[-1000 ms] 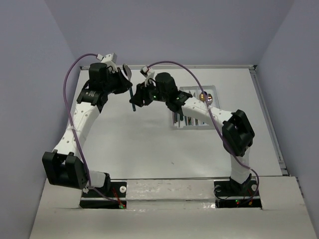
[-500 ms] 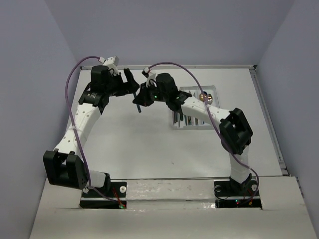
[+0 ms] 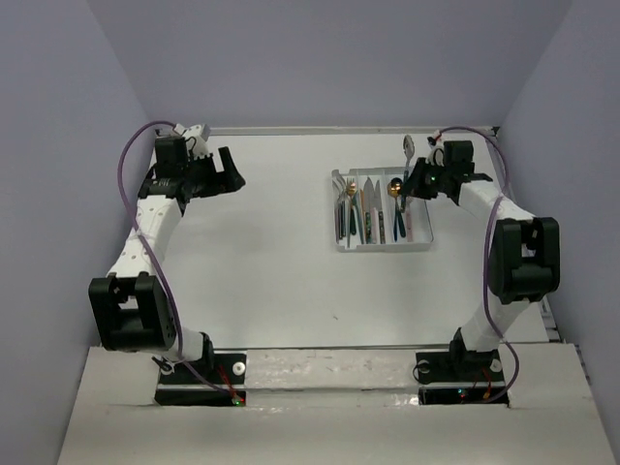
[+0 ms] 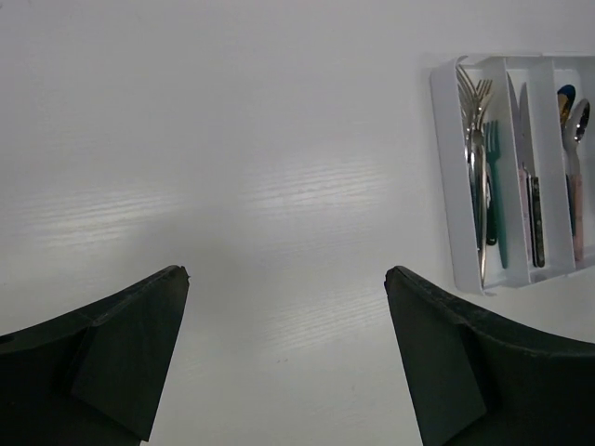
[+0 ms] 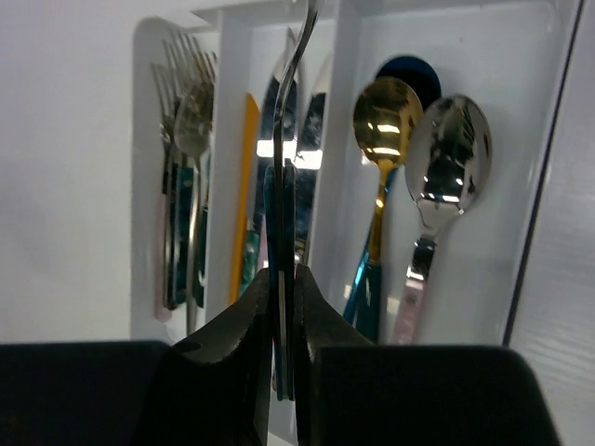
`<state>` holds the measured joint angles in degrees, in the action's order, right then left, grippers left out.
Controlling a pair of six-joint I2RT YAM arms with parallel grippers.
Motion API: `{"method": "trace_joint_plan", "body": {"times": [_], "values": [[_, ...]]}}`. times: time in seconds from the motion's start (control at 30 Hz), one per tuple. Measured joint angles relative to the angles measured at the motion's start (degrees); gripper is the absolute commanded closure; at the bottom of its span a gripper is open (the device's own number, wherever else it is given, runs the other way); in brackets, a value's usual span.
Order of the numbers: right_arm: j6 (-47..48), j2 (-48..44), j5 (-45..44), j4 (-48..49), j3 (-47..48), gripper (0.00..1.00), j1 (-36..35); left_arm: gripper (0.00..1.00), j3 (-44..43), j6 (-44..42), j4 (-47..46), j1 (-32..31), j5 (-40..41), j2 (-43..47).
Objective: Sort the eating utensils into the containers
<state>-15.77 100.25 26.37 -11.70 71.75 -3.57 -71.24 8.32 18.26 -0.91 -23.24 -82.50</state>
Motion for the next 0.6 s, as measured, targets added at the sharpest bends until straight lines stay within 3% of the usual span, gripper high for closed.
{"method": "trace_joint_plan", "body": {"times": [0.23,0.47,0.6], "values": [[3.8,4.6,-0.3,-5.1,-0.6,1.0,1.0,0.01,7.8,-1.1,-1.7,2.5,-2.2,0.1],[5.0,6.6,-1.9,-7.6,-0.6,1.0,0.5,0.01,9.8,-1.3,-3.1,2.5,-3.9,1.0],[5.3,7.6,-2.0,-7.6,-0.6,0.93,0.5,0.01,9.8,-1.2,-4.1,2.5,-4.6,1.7]]}}
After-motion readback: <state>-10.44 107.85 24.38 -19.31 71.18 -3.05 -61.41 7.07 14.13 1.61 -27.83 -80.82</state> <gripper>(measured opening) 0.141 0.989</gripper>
